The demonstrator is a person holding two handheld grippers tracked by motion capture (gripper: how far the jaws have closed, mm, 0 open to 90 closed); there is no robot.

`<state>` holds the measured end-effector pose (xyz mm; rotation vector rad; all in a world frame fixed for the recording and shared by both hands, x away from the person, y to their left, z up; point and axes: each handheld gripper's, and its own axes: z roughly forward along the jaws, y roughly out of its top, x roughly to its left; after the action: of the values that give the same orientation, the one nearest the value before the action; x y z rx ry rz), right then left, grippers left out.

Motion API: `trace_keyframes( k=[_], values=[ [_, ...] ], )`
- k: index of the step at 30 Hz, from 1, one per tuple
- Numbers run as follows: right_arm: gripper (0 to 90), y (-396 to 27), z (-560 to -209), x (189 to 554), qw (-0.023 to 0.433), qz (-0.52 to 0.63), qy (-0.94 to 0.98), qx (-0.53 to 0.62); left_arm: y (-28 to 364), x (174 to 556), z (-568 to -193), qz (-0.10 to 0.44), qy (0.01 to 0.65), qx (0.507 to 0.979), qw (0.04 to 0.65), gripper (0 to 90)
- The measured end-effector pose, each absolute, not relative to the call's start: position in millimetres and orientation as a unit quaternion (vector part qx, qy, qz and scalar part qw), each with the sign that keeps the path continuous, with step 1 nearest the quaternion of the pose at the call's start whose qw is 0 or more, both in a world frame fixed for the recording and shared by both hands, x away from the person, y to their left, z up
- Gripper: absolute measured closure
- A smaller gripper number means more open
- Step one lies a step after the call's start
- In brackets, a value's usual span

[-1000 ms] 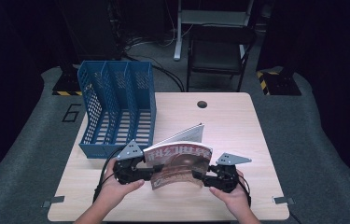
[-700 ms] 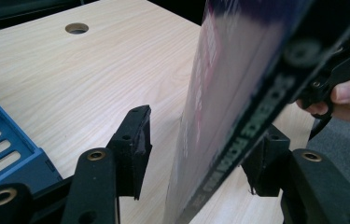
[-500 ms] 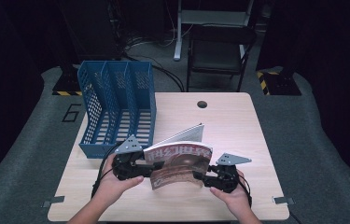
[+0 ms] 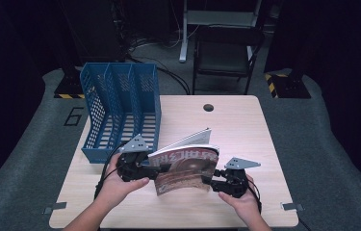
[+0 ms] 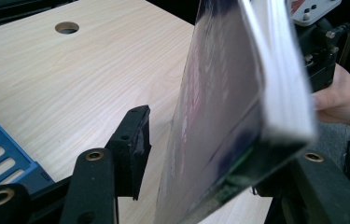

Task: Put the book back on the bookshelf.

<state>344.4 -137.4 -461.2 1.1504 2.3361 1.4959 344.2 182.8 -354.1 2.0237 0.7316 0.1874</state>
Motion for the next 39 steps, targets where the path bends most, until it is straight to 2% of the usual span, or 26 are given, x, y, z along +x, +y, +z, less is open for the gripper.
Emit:
trace_keyframes(
  k=[18, 39],
  values=[
    [52.5, -137, -468, 349, 0.068, 0.471, 0.789, 0.389, 172, 350, -329, 0.080, 0.281, 0.838, 0.462, 52.1],
    [53.8, -138, -469, 350, 0.067, 0.464, 0.786, 0.403, 152, 358, -308, 0.070, 0.260, 0.866, 0.421, 65.1]
  ],
)
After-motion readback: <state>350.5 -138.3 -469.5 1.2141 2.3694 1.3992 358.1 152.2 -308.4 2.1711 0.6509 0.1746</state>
